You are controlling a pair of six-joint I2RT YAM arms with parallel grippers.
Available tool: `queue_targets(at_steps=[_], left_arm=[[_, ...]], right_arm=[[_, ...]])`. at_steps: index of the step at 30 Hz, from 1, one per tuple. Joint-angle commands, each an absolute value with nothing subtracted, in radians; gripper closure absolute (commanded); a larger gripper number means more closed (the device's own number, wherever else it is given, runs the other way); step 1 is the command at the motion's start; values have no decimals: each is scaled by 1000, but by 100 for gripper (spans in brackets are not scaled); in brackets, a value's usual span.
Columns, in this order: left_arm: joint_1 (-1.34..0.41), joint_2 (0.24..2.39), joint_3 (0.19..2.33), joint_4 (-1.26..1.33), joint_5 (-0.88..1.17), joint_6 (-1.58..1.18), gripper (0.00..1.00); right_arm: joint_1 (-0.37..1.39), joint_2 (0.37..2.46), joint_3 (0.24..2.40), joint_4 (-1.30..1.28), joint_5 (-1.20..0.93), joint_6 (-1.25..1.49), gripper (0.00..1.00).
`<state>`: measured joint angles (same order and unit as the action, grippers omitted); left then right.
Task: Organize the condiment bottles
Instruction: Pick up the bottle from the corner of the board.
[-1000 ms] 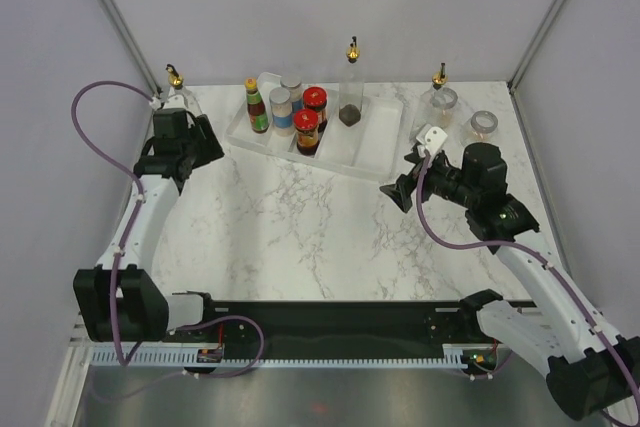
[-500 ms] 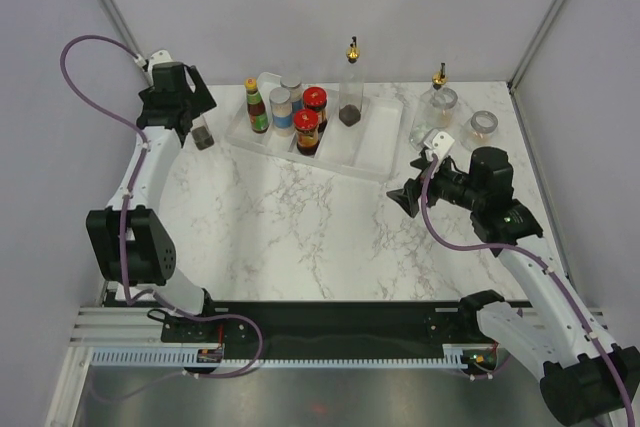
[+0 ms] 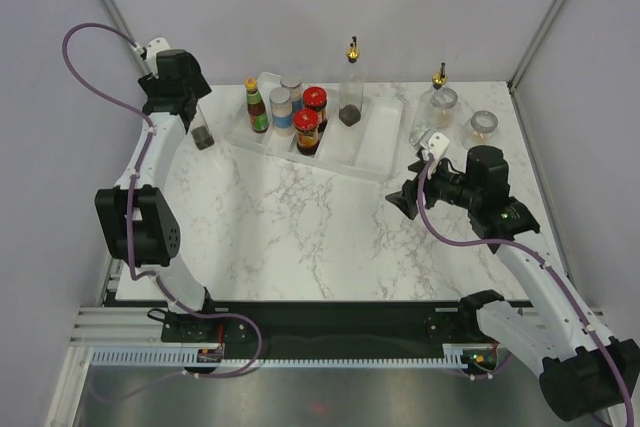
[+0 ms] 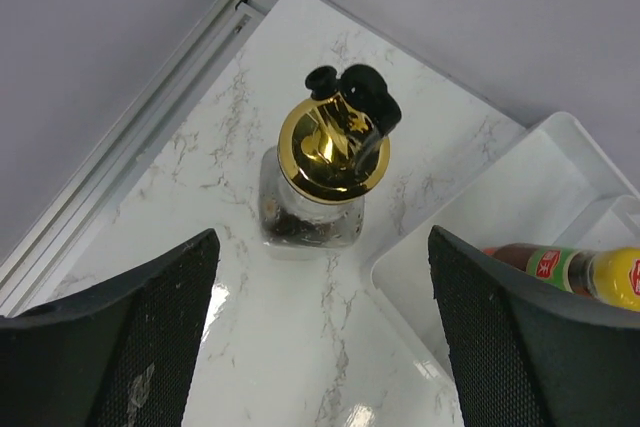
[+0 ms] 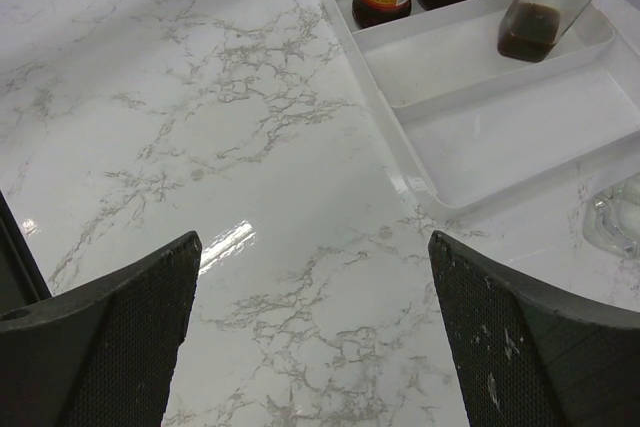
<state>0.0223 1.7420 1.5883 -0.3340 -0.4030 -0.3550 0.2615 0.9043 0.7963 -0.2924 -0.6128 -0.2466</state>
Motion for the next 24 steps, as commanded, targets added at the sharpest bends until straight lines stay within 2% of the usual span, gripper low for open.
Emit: queue_targets(at_steps=[1,6,12,24], left_arm=[[23,1726,1576,-212,-495,-409,14],[23,1694,1490,-101,-532,-468,19],[18,1625,1307,107,-574,-509,19],[12,1671,1273,345,-588,-411,17]], right_arm=[[258,908,828,-288,-649,-267,2],[256,914,831,-294,-655,-267,2],[258,916,834,-302,-660,-270,2],[259,943,845,-318,-684,-273,2]])
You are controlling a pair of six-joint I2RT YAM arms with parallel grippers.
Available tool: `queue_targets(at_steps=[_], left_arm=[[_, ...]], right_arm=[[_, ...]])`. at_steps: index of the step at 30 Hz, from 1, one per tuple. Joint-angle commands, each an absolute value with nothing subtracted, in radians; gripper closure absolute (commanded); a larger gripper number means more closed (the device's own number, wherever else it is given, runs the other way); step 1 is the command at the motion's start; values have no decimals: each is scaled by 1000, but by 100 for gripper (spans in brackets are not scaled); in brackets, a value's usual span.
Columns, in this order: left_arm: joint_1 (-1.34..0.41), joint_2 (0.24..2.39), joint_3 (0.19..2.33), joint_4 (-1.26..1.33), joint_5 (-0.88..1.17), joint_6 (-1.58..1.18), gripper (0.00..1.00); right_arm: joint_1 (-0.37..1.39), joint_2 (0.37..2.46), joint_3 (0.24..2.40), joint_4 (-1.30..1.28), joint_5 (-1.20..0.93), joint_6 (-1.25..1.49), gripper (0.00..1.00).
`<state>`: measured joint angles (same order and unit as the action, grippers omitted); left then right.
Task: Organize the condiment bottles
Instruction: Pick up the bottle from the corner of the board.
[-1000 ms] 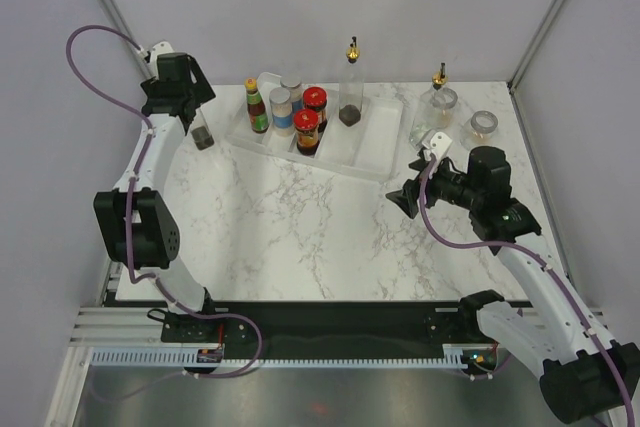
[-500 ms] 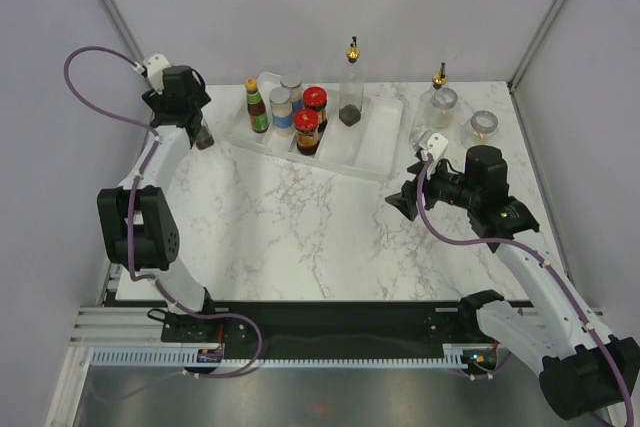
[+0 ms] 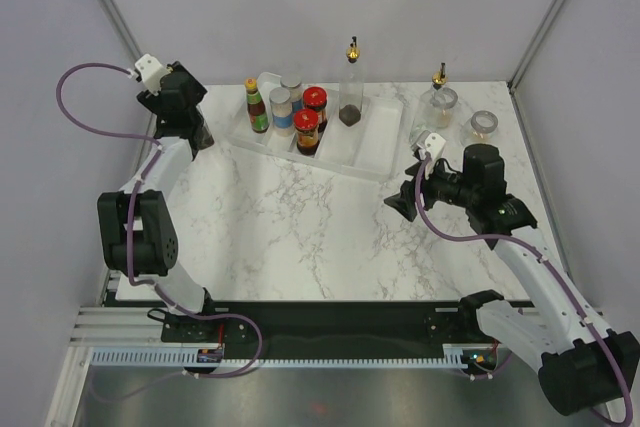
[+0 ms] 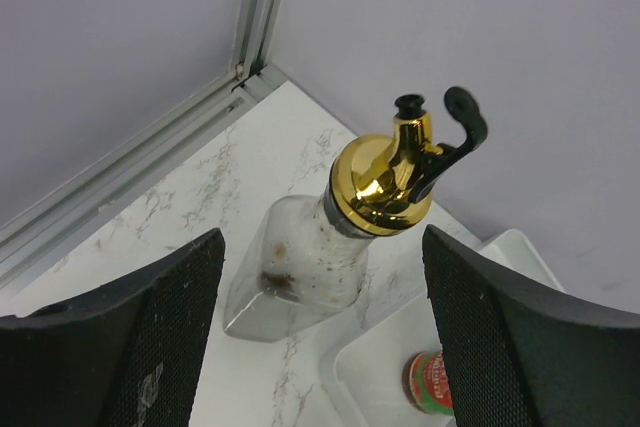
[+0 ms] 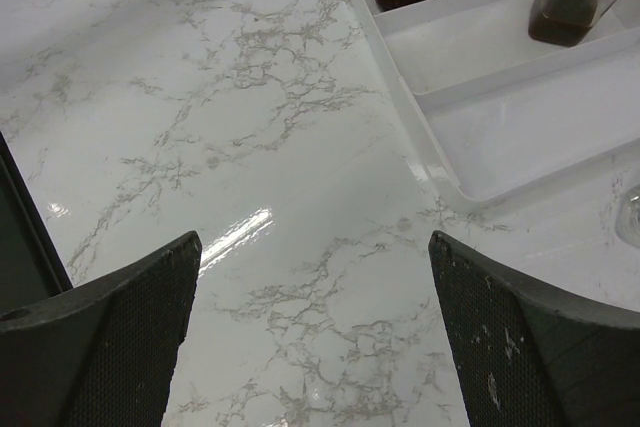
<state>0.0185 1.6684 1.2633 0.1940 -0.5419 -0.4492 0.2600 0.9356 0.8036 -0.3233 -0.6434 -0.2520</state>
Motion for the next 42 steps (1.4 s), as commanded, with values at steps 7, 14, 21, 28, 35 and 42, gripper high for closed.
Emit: queue_targets(at_steps=[7,14,21,28,35,42], left_arm=[[11,1669,1218,440,-623,-442,19],[11,1666,1066,659,-585,-379,17],[11,1726,988,891,-548,-249,10],[11,1802,1058,842,-526,-224,4],[11,1873,1120,842,-526,-224,4],[15,1943,1196,842,-526,-224,4]], right_arm=[[258,951,847,-325,-687,-278,2],[258,956,847,-328,-686,-282,2],[258,968,851,-334,-692,-285,2],[256,988,859,-341,-695,-288,2],[258,996,864,-348,-692,-295,2],[258,1002,870,-359,-693,-299,2]])
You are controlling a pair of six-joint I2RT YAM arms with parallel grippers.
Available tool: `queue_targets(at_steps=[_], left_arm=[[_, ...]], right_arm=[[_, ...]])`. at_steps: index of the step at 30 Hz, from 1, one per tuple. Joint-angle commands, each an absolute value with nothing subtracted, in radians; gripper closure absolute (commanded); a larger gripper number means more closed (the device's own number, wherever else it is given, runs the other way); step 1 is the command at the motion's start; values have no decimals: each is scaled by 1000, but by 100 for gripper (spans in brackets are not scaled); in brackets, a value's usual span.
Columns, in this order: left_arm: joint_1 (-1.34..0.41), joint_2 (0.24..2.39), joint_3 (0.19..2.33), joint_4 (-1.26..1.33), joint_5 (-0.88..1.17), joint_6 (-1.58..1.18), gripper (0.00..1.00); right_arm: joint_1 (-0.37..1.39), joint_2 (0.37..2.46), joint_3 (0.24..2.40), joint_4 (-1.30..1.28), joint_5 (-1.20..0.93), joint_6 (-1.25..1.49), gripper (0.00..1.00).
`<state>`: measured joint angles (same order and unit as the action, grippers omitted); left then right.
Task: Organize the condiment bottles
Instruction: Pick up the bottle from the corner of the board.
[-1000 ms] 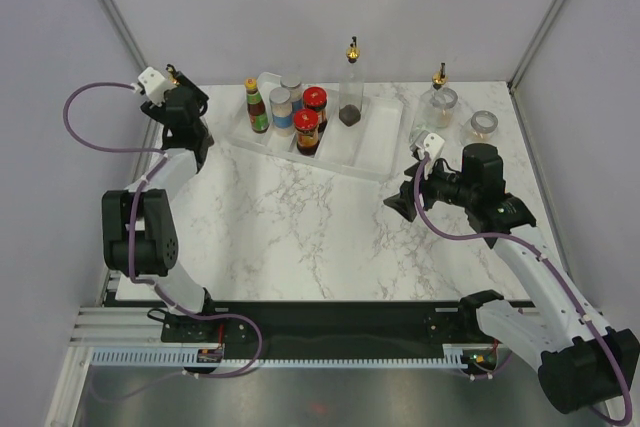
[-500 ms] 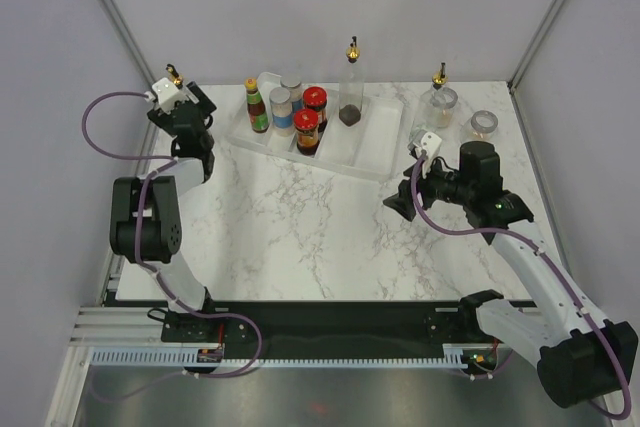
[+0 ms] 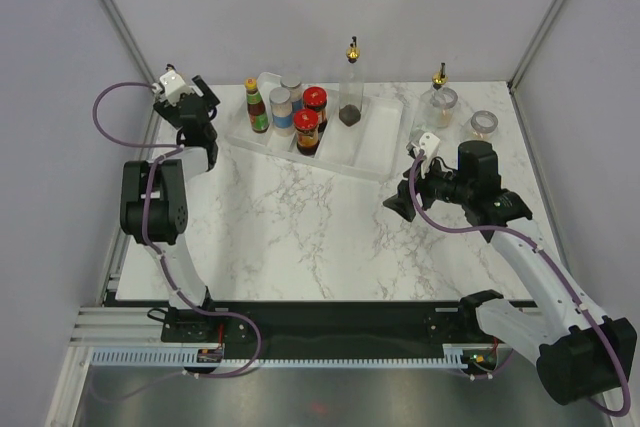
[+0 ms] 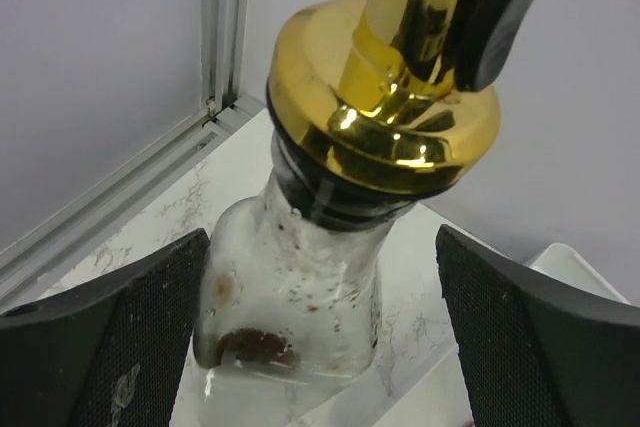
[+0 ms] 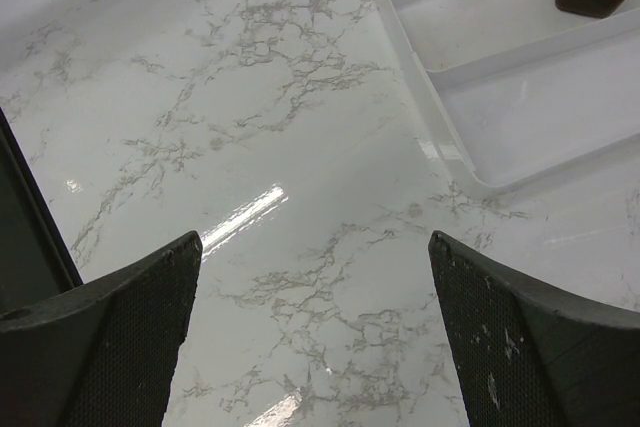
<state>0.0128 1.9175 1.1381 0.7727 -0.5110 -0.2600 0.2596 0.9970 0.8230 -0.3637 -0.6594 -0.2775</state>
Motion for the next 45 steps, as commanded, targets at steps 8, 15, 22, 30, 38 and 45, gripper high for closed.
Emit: queue_targets(at_steps=[8,15,22,30,38,45], left_arm=[[29,1967,1235,842,-526,-224,4],[35,1968,1227,842,-526,-224,4],[40,1957,1192,842,-526,-224,4],[40,1931,1178,842,-526,-224,4],[38,1856,1131,598,-508,-170,15],[37,1795,1094,561,-485,-179,7]], right_arm=[[256,1003,876,-367,-695,-305,2],[253,999,876,-368,-693,-307,2],[252,991,876,-368,-693,-307,2],[250,980,874,-368,-687,-310,2],[250,973,871,-365,-680,-325,2],[249,956,850,-347,-664,-337,2]])
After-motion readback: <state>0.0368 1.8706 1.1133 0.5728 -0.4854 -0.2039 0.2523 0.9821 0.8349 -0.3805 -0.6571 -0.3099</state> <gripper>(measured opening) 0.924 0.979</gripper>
